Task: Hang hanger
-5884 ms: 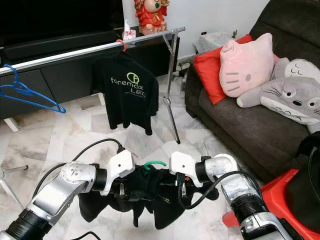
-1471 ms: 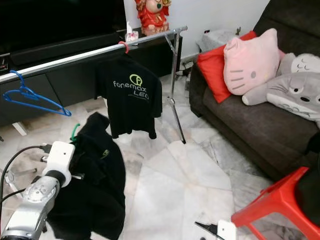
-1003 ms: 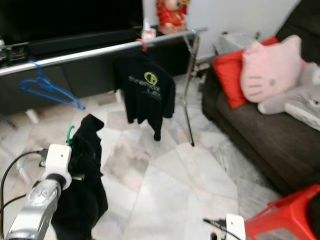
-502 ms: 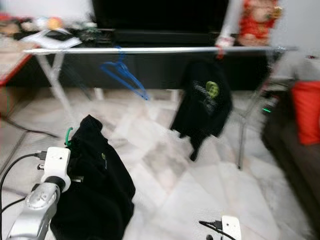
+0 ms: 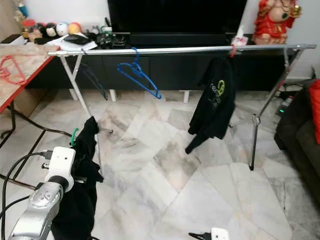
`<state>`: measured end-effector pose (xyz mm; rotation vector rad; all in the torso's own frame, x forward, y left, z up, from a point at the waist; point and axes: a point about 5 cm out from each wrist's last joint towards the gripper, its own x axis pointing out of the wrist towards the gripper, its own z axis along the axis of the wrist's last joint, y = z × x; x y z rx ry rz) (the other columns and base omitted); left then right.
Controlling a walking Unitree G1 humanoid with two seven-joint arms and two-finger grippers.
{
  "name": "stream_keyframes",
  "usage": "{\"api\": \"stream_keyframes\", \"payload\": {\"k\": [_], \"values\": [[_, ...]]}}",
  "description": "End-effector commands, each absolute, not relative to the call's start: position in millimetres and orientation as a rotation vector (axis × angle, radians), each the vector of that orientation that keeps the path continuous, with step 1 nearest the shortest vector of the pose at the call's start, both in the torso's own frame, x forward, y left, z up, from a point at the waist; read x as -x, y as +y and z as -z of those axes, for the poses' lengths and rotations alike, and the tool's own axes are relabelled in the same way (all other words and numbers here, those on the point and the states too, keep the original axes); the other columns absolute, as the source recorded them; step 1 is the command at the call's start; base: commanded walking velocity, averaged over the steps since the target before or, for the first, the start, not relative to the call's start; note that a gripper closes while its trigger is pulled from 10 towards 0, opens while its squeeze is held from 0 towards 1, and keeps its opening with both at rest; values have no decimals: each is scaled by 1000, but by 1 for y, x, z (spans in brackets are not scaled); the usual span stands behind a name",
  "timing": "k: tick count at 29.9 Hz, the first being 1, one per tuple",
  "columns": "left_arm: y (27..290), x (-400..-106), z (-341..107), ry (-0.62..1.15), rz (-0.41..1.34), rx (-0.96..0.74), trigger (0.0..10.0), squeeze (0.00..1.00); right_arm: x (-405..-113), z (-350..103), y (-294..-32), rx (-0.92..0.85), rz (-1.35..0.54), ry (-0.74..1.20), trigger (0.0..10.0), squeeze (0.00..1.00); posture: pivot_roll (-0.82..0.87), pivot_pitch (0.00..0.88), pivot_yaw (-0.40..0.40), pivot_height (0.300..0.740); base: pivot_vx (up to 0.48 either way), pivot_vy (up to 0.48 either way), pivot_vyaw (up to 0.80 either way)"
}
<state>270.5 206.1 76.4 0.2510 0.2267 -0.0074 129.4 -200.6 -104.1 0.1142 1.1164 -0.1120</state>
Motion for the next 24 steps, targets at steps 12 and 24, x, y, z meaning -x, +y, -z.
{"api": "stream_keyframes", "payload": {"k": [12, 24], "values": [[202, -277, -83, 202, 15, -258, 10000, 0, -142, 91, -244, -45, 149, 1092, 10000, 0, 38, 0, 8, 716, 0, -329, 0], [200, -275, -79, 209, 17, -249, 10000, 0, -144, 96, -218, -55, 104, 1107, 10000, 0, 38, 0, -3, 716, 0, -330, 0]]}}
